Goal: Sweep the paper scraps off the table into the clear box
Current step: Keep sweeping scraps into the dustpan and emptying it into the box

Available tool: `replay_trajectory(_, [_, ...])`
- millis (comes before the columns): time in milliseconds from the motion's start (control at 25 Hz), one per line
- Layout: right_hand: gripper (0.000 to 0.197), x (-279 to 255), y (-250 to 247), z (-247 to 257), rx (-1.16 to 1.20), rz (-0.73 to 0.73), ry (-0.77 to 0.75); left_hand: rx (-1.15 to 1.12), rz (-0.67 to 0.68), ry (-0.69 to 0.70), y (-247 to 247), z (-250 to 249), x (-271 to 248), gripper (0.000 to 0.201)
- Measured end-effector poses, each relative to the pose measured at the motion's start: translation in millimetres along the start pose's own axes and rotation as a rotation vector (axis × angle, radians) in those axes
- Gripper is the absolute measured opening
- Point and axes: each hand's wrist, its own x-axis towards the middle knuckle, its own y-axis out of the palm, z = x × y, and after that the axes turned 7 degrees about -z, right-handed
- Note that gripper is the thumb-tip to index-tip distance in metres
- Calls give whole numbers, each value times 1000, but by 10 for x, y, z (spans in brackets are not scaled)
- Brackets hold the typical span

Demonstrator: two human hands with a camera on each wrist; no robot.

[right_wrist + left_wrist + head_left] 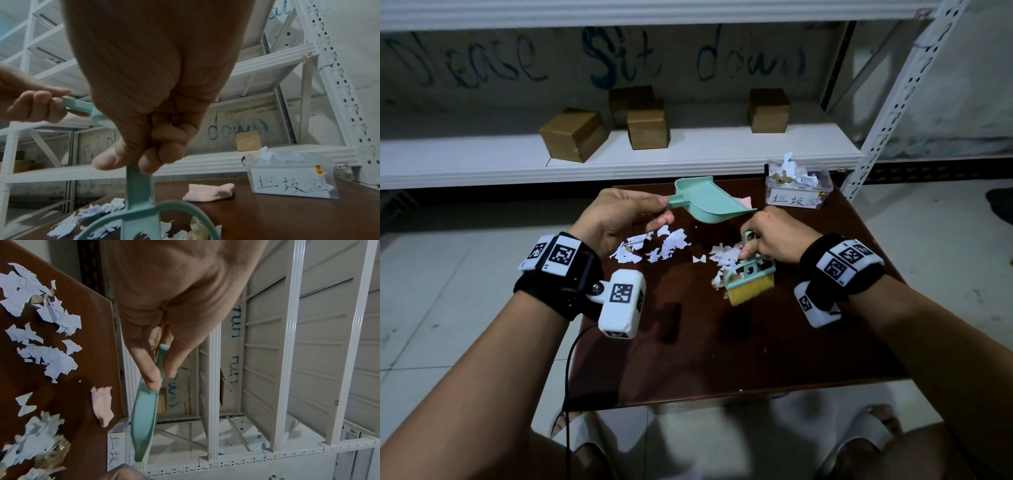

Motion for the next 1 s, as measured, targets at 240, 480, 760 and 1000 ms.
replay_trajectory(240, [24,-14,-320,19,12,6,56,33,-9,-8,-103,12,50,11])
replay_trajectory(480, [28,-94,-582,-371,-19,-251,244,176,-25,-81,-408,36,176,20])
replay_trajectory(760, [29,-34,-140,-454,-286,-373,280,516,1,-195,-572,124,251,25])
replay_trajectory(1000, [32,56,133,-335,-227,-344,281,727,36,-188,-450,183,283,19])
